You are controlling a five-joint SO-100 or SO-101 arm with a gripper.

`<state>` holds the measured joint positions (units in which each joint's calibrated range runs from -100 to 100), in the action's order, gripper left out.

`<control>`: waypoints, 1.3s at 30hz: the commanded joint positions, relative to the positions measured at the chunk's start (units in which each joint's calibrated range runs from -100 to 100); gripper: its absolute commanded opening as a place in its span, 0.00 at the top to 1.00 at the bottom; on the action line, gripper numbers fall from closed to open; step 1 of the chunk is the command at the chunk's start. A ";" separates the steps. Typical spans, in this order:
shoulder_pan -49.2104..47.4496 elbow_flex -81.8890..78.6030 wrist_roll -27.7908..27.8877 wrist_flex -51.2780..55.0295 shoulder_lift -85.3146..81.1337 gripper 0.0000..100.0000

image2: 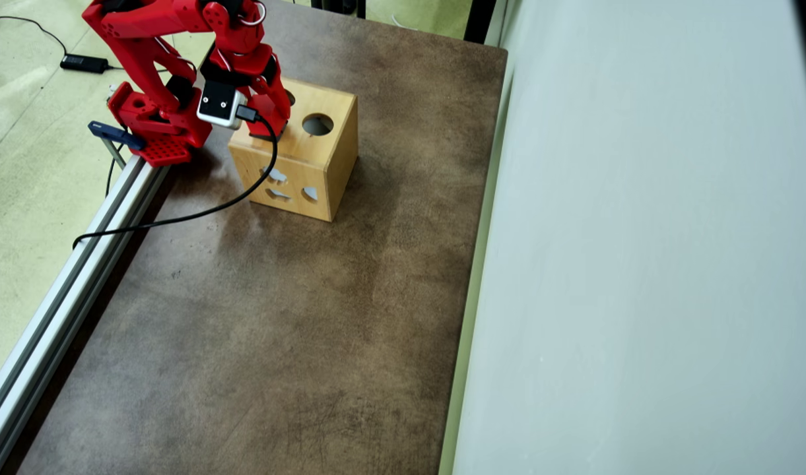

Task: Pick and place the red cube on the square hole

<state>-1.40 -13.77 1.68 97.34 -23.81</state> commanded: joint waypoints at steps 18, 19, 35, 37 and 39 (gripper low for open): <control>-0.31 -2.87 0.15 -1.92 3.30 0.93; -0.31 -2.87 0.15 -1.92 4.32 0.93; -0.23 -2.78 0.24 -1.92 6.02 0.93; -0.01 -2.87 0.24 -1.92 6.02 0.92; 0.44 -2.87 0.24 -1.84 6.19 0.92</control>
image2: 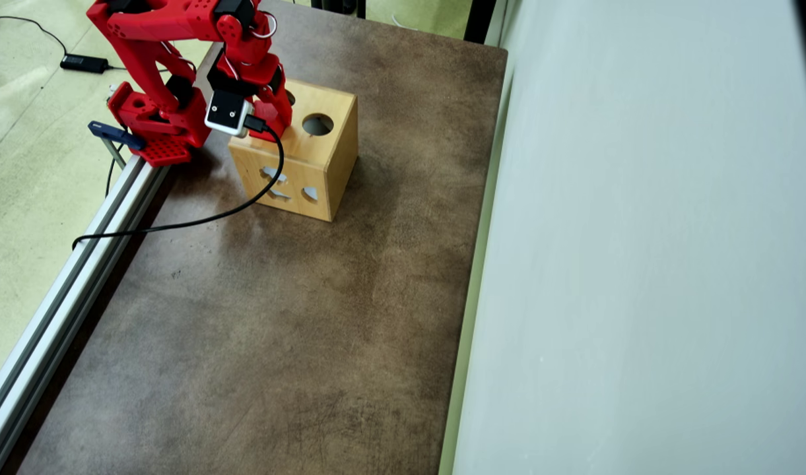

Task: Pick and place the red cube on the square hole

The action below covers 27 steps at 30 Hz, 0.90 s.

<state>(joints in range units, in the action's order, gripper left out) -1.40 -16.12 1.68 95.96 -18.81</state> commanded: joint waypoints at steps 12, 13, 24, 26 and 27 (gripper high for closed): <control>0.51 -0.52 0.00 0.34 1.19 0.92; 0.51 -0.52 0.05 0.34 1.19 0.92; 0.51 -0.52 0.24 0.42 1.19 0.92; 0.51 -0.52 0.24 0.42 1.11 0.92; 0.51 -0.52 0.24 0.42 1.11 0.92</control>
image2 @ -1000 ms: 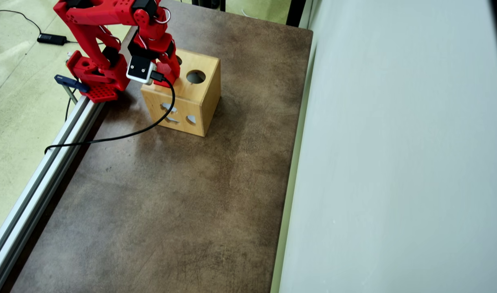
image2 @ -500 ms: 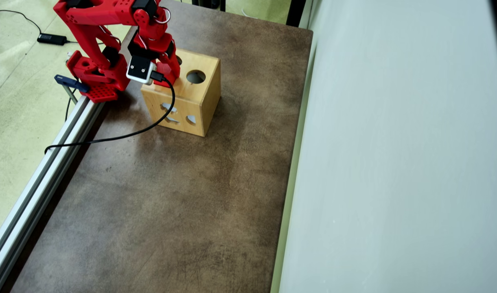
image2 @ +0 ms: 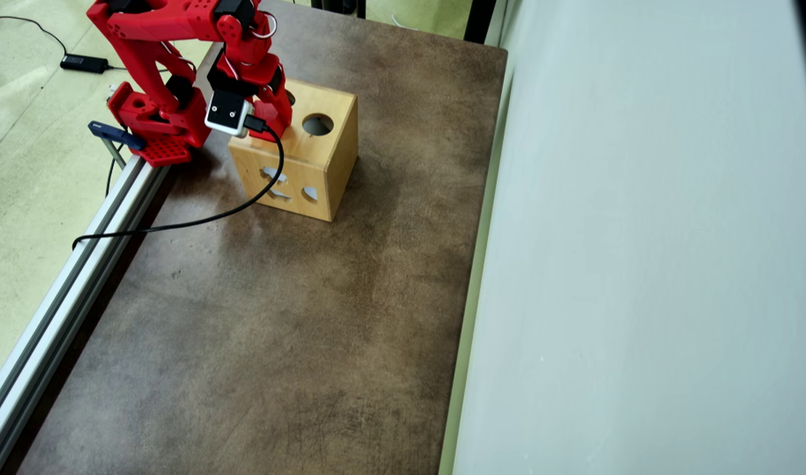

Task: Pick and place the red cube on the square hole

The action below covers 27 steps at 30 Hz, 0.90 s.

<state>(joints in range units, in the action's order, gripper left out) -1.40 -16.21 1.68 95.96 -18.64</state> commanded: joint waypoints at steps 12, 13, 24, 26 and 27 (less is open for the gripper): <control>0.51 0.11 0.20 0.50 0.00 0.73; 0.51 -0.07 0.24 0.50 0.00 0.67; 0.51 -0.34 0.20 1.62 -7.81 0.08; 0.51 -0.34 0.24 1.62 -7.90 0.08; 0.51 -0.43 0.24 1.62 -7.90 0.08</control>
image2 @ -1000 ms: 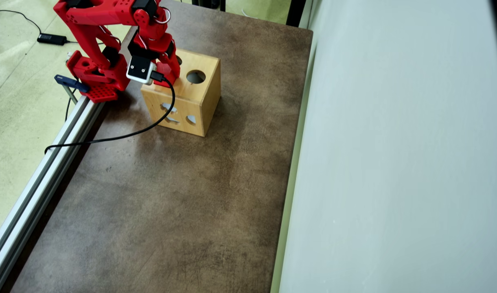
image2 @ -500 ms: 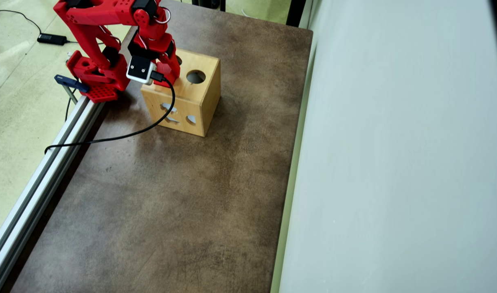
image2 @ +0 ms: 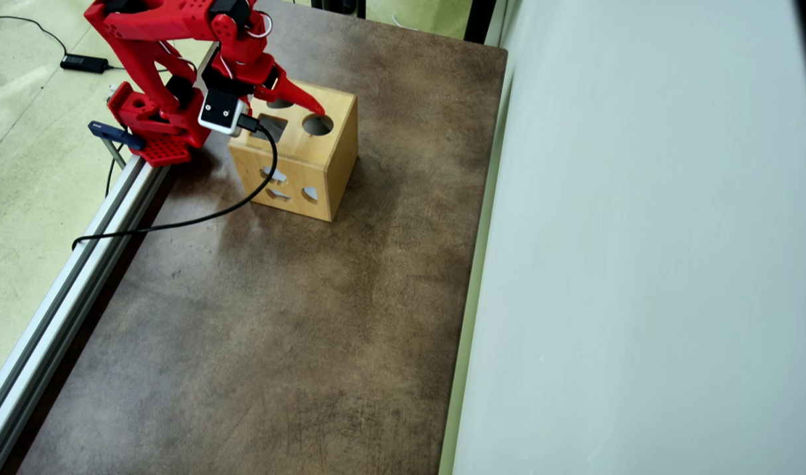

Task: Pick and place the red cube on the square hole

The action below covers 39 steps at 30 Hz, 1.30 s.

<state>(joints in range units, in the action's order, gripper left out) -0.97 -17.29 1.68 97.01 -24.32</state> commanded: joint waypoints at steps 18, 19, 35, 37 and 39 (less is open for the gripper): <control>-0.22 0.83 0.29 0.57 -2.39 0.08; -0.29 1.28 0.29 0.57 -2.81 0.08; 0.08 0.56 0.34 0.65 -13.00 0.08; 0.08 -0.60 0.39 0.65 -13.68 0.08; 0.08 -2.21 0.39 0.65 -14.28 0.08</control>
<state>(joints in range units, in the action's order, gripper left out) -0.97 -18.10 1.68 97.09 -36.53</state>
